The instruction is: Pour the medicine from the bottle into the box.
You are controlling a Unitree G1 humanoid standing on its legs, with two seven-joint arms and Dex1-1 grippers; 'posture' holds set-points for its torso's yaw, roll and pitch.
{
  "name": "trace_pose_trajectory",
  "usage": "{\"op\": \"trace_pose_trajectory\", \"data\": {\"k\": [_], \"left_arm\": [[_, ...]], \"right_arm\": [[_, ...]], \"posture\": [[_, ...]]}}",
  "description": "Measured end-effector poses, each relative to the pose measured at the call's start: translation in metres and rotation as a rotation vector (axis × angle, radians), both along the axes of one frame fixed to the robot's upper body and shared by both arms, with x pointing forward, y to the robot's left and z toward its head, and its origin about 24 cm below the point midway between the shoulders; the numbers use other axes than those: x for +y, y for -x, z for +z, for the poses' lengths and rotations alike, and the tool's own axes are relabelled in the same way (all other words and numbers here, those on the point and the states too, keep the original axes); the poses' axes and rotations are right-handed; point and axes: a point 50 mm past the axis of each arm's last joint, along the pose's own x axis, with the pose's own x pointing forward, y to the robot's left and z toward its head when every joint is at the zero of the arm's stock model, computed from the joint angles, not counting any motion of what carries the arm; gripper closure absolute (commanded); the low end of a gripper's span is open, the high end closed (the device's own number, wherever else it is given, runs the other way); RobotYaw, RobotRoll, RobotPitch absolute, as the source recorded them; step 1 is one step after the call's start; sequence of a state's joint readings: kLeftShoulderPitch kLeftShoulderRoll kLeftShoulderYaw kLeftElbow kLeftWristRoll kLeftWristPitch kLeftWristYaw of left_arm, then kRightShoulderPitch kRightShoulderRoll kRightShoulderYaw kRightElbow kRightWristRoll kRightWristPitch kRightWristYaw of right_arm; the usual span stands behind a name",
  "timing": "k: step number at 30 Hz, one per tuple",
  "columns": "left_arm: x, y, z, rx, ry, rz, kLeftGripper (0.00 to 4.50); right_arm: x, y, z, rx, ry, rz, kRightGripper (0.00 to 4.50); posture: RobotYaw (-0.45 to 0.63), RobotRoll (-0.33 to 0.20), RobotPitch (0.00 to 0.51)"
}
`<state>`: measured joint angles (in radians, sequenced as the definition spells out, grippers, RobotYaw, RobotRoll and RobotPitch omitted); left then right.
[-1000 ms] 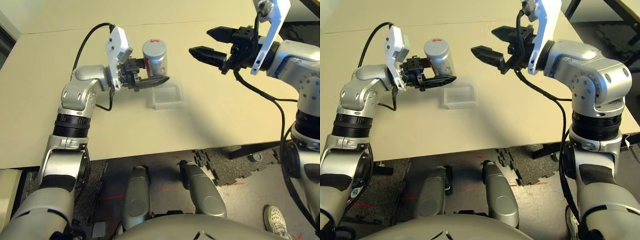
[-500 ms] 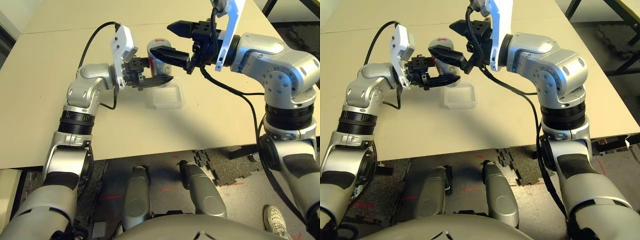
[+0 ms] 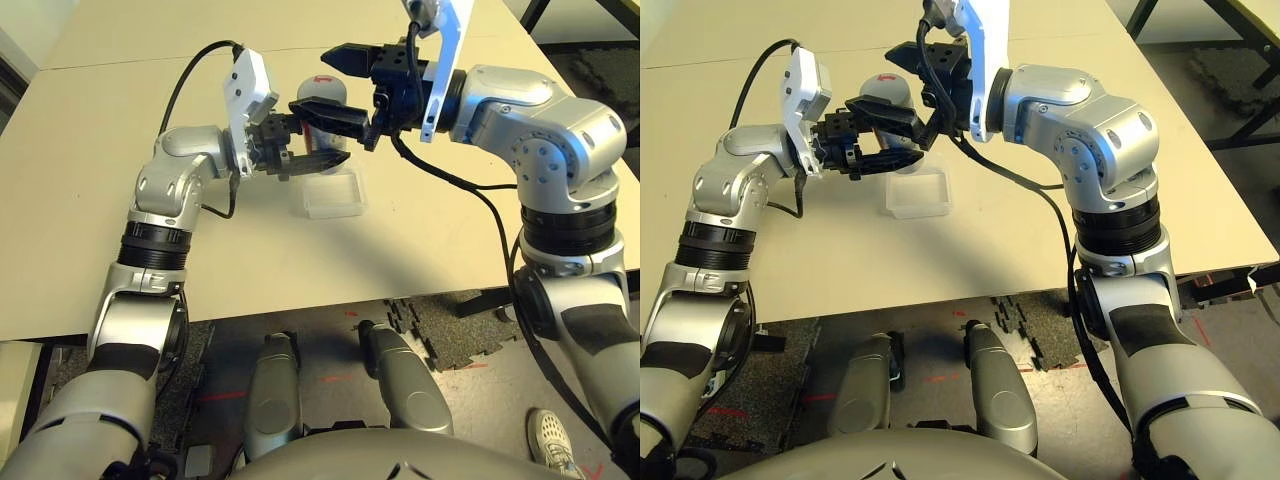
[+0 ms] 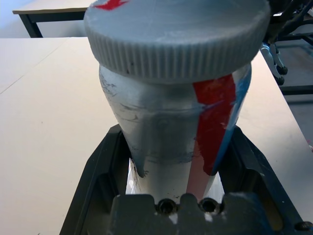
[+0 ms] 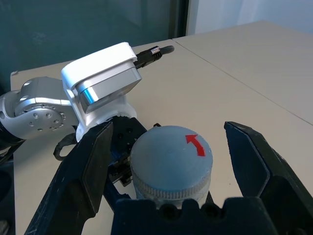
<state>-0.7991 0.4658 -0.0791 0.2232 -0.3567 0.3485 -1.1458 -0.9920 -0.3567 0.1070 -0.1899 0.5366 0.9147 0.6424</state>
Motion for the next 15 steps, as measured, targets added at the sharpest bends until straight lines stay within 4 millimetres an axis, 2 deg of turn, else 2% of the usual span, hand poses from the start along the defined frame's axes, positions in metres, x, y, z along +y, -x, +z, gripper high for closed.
{"op": "trace_pose_trajectory", "data": {"k": [15], "left_arm": [[-0.002,0.000,0.000,0.007,0.005,0.007,1.73]], "right_arm": [[-0.021,-0.001,-0.010,0.019,0.020,-0.075,0.00]], "posture": [[0.00,0.000,0.192]]}}
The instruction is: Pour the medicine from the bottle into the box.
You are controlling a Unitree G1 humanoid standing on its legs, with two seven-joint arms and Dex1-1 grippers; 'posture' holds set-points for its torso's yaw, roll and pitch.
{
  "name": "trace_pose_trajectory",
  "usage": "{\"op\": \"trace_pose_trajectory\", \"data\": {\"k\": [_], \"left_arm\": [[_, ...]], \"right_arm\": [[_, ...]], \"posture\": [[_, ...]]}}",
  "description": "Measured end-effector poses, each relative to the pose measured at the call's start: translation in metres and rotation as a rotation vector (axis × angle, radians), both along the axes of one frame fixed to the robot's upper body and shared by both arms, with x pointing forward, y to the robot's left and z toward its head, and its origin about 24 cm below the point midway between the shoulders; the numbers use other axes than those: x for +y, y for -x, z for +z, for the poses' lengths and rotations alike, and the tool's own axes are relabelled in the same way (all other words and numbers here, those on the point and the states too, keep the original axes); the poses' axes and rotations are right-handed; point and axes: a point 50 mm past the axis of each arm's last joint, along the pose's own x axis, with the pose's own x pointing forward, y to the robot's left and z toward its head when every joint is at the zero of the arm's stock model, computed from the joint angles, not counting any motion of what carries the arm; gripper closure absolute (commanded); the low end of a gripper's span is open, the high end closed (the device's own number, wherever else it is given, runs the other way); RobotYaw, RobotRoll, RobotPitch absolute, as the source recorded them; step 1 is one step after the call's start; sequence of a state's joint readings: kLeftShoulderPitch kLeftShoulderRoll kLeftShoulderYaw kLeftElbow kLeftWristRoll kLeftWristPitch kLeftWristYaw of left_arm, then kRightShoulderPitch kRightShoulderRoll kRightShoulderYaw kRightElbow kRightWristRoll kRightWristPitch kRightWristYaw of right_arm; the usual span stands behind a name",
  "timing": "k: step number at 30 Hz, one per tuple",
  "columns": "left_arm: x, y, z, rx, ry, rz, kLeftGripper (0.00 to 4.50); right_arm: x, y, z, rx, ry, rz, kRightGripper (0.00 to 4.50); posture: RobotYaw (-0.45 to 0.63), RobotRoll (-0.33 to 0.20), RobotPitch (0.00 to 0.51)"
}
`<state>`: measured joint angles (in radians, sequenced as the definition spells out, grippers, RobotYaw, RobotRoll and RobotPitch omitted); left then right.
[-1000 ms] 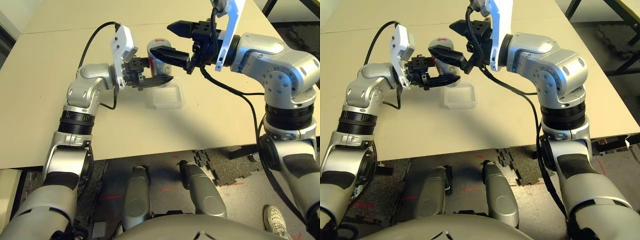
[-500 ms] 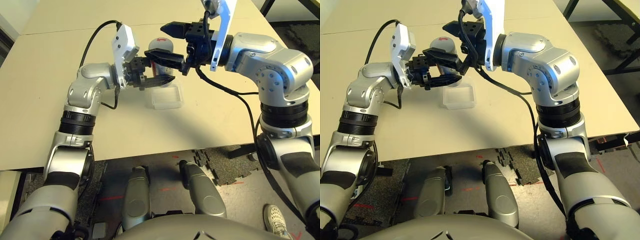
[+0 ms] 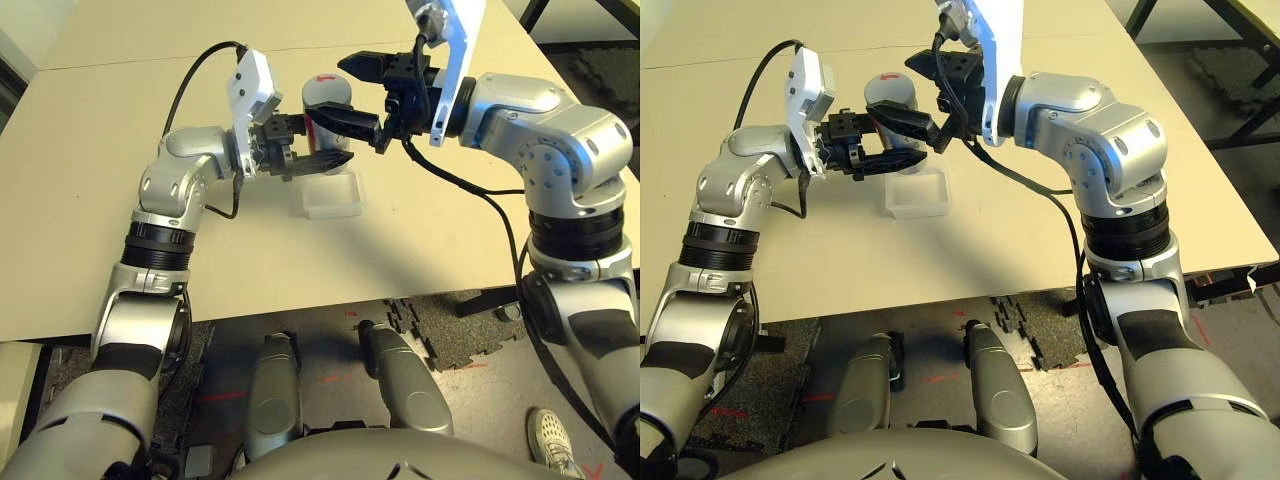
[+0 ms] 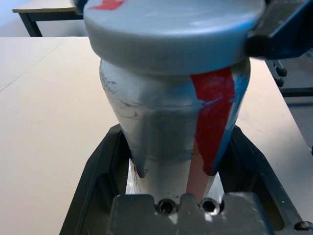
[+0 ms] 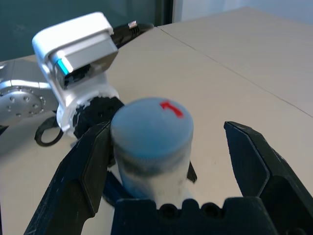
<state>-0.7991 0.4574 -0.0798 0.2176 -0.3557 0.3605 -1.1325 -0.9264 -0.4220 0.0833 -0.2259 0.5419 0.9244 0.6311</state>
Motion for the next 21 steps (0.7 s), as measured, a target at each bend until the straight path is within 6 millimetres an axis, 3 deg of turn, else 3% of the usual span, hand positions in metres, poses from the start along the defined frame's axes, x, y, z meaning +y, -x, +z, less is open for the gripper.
{"op": "trace_pose_trajectory", "data": {"k": [13,17,21], "left_arm": [[0.005,-0.003,-0.003,0.007,0.004,0.009,1.73],[0.005,-0.005,-0.003,0.004,0.004,0.005,1.73],[0.005,-0.006,-0.004,0.009,0.005,0.003,1.73]], "right_arm": [[-0.051,0.013,-0.005,0.081,-0.025,-0.128,0.00],[-0.048,0.021,-0.002,0.093,-0.031,-0.070,0.00],[-0.031,0.024,0.007,0.068,-0.058,-0.003,0.00]], "posture": [[-0.03,0.000,0.187],[-0.04,0.000,0.186],[-0.04,0.000,0.186]]}}
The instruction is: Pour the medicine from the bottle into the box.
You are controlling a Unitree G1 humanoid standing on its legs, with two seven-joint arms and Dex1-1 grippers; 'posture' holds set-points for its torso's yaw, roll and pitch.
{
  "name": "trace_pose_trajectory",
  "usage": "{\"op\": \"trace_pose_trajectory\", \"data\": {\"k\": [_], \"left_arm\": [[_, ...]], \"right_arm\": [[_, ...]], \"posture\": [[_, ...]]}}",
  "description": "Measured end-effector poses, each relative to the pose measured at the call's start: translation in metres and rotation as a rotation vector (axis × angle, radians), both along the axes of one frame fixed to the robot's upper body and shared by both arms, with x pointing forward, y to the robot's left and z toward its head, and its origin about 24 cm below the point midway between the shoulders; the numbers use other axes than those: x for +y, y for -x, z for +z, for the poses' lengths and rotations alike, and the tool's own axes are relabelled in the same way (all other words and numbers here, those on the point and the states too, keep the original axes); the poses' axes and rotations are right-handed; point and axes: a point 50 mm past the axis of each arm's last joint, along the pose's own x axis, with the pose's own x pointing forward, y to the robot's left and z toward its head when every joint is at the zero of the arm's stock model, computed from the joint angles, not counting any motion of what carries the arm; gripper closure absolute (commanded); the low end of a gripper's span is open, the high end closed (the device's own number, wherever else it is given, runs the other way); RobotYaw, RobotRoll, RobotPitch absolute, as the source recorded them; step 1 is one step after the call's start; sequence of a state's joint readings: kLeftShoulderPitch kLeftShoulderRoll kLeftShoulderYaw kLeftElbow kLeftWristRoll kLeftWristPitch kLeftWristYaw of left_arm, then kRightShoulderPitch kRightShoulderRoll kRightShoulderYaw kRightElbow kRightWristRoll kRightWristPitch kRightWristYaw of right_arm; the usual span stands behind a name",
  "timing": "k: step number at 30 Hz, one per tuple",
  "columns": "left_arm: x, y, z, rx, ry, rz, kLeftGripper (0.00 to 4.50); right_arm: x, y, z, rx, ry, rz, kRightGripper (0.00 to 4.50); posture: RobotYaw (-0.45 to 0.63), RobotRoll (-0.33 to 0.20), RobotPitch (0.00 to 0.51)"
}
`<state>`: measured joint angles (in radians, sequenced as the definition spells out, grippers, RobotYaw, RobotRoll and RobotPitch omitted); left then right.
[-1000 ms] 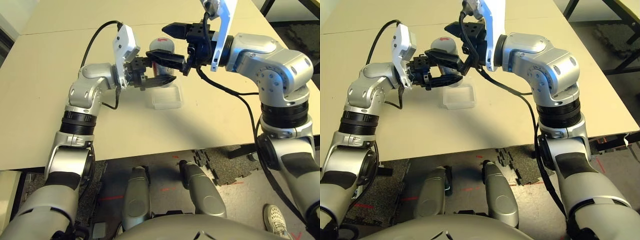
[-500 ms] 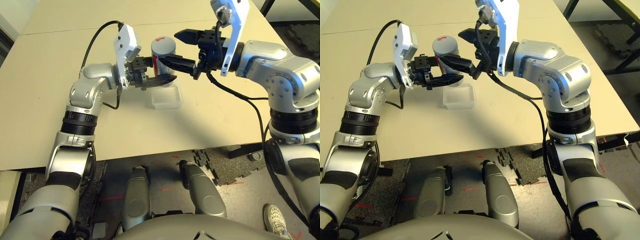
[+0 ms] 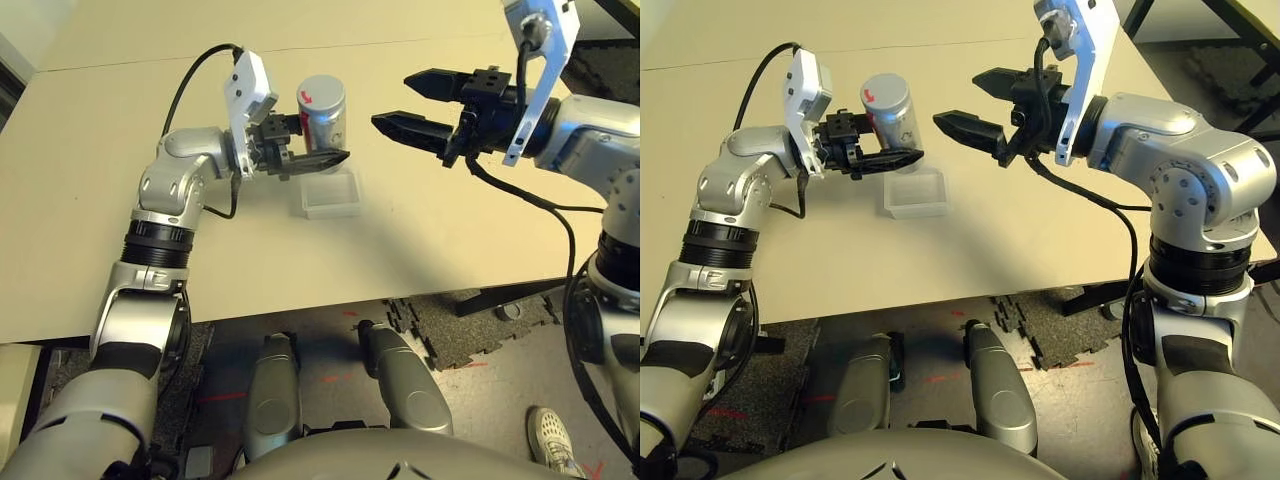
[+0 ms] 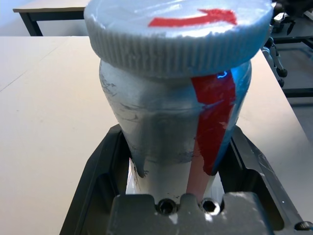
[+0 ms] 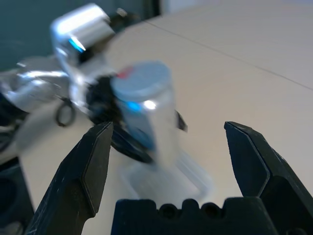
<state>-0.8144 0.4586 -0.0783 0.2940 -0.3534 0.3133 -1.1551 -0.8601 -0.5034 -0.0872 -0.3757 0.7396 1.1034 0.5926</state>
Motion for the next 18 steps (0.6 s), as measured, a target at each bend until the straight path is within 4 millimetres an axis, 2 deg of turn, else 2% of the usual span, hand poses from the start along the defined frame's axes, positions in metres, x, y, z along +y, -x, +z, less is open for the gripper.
{"op": "trace_pose_trajectory", "data": {"k": [3,8,18], "left_arm": [[-0.001,0.000,0.001,-0.003,0.002,-0.006,1.73],[-0.003,-0.001,0.003,-0.010,0.003,-0.015,1.73],[-0.005,0.000,0.005,-0.017,0.002,-0.021,1.73]], "right_arm": [[0.011,-0.001,0.005,-0.034,0.015,0.023,0.00],[0.028,-0.015,0.001,-0.056,0.067,0.034,0.00],[0.044,-0.026,-0.002,-0.099,0.114,0.077,0.00]], "posture": [[-0.04,0.000,0.184],[-0.03,0.000,0.186],[0.00,0.000,0.197]]}}
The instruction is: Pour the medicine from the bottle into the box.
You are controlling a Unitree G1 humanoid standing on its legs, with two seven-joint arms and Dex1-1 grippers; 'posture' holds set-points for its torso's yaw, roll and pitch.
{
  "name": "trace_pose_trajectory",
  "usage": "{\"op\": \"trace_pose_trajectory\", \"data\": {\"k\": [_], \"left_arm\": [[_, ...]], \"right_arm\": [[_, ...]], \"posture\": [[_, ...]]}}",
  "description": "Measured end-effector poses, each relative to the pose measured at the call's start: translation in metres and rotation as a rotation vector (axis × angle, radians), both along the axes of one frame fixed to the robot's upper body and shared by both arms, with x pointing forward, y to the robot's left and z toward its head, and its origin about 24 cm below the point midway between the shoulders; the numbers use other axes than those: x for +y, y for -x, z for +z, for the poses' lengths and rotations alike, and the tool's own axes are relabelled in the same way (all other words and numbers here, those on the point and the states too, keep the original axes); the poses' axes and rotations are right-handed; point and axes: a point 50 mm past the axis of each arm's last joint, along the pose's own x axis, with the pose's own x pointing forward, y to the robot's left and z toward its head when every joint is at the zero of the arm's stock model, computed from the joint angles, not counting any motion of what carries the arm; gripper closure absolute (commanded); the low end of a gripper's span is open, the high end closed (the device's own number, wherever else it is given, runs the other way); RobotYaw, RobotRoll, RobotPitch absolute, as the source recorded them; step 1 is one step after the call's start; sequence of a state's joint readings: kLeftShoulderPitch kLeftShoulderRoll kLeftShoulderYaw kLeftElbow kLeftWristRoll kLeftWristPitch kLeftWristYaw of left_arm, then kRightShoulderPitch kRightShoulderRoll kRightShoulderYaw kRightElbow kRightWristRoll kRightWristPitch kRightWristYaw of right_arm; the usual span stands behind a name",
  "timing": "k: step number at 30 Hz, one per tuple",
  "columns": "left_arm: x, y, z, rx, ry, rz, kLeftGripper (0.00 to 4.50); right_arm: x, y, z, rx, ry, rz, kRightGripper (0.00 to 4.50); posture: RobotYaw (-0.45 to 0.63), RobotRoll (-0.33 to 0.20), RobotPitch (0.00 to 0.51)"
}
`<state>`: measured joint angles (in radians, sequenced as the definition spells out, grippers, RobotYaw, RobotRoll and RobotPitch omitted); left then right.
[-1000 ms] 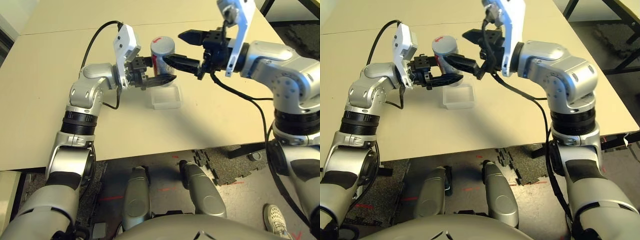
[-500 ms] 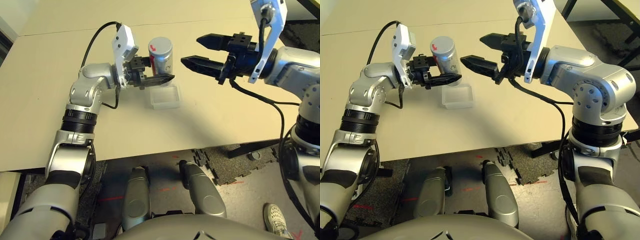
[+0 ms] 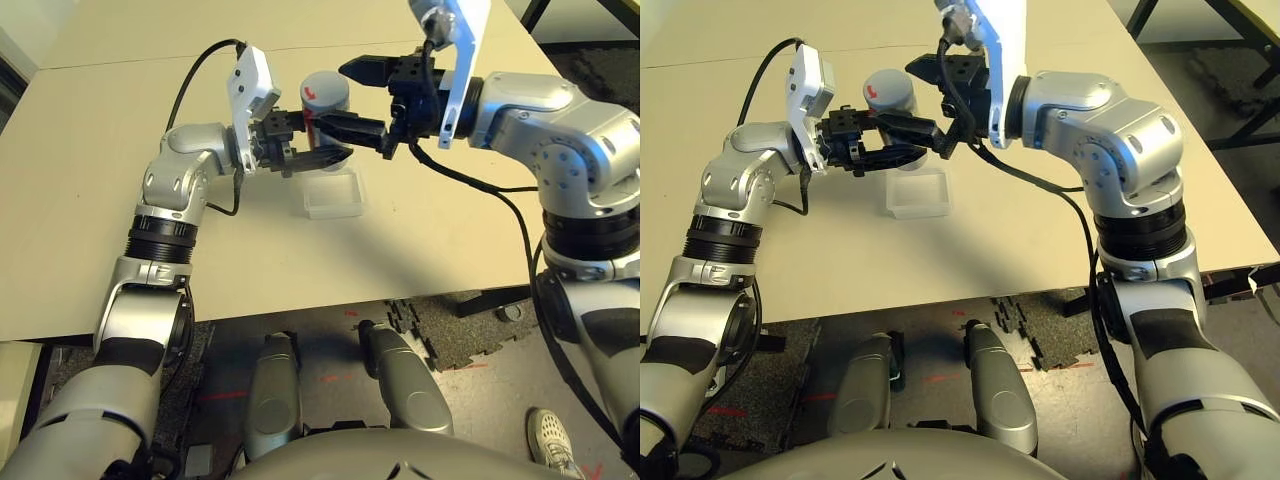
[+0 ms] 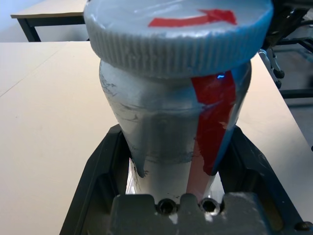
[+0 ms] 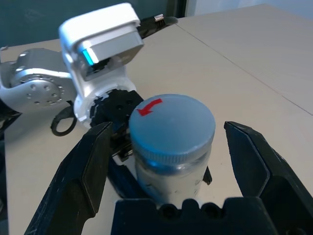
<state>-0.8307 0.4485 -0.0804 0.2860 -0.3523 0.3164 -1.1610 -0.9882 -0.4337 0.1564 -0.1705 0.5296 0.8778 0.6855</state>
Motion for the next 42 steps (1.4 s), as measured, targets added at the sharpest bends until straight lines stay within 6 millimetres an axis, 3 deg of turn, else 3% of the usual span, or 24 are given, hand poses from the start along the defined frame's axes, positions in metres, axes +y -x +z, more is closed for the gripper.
{"op": "trace_pose_trajectory", "data": {"k": [6,9,13,19,23,26,29,31,36,40,42], "left_arm": [[0.000,0.002,-0.003,0.012,-0.002,0.001,1.73],[-0.001,0.003,-0.002,0.010,-0.003,0.000,1.73],[-0.001,0.003,-0.003,0.015,-0.004,0.001,1.73],[0.000,0.003,-0.003,0.017,-0.003,0.004,1.73],[0.001,0.002,-0.002,0.009,-0.002,0.024,1.73],[0.001,0.000,-0.003,-0.002,-0.006,0.054,1.73],[0.011,-0.010,-0.006,-0.006,0.018,0.175,1.73],[0.018,-0.022,-0.004,-0.016,0.057,0.295,1.73],[0.044,-0.040,0.008,-0.093,0.156,0.569,1.73],[0.061,-0.048,-0.005,-0.067,0.190,0.727,1.73],[0.070,-0.049,-0.014,-0.052,0.211,0.797,1.73]], "right_arm": [[0.005,-0.001,0.003,-0.014,-0.004,0.011,0.00],[0.006,-0.001,0.003,-0.013,-0.006,0.016,0.62],[0.007,-0.001,0.002,-0.005,-0.008,0.020,1.91],[0.008,-0.001,0.002,0.026,-0.037,0.006,1.91],[0.009,-0.010,0.011,0.090,-0.178,-0.045,1.91],[-0.005,-0.020,0.034,0.065,-0.301,-0.166,1.91],[-0.019,-0.030,0.037,0.052,-0.369,-0.268,1.91],[-0.029,-0.038,0.027,0.028,-0.375,-0.346,1.91],[-0.048,-0.060,-0.030,0.047,-0.317,-0.519,1.91],[-0.060,-0.071,-0.080,0.056,-0.258,-0.628,1.91],[-0.068,-0.073,-0.115,0.084,-0.224,-0.693,1.91]], "posture": [[0.00,0.000,0.203],[0.00,0.000,0.206],[0.00,0.000,0.207],[0.00,0.000,0.207],[0.00,0.000,0.208],[0.01,0.000,0.208],[0.01,0.000,0.209],[0.01,0.000,0.210],[0.02,0.000,0.209],[0.03,0.000,0.206],[0.03,0.000,0.206]]}}
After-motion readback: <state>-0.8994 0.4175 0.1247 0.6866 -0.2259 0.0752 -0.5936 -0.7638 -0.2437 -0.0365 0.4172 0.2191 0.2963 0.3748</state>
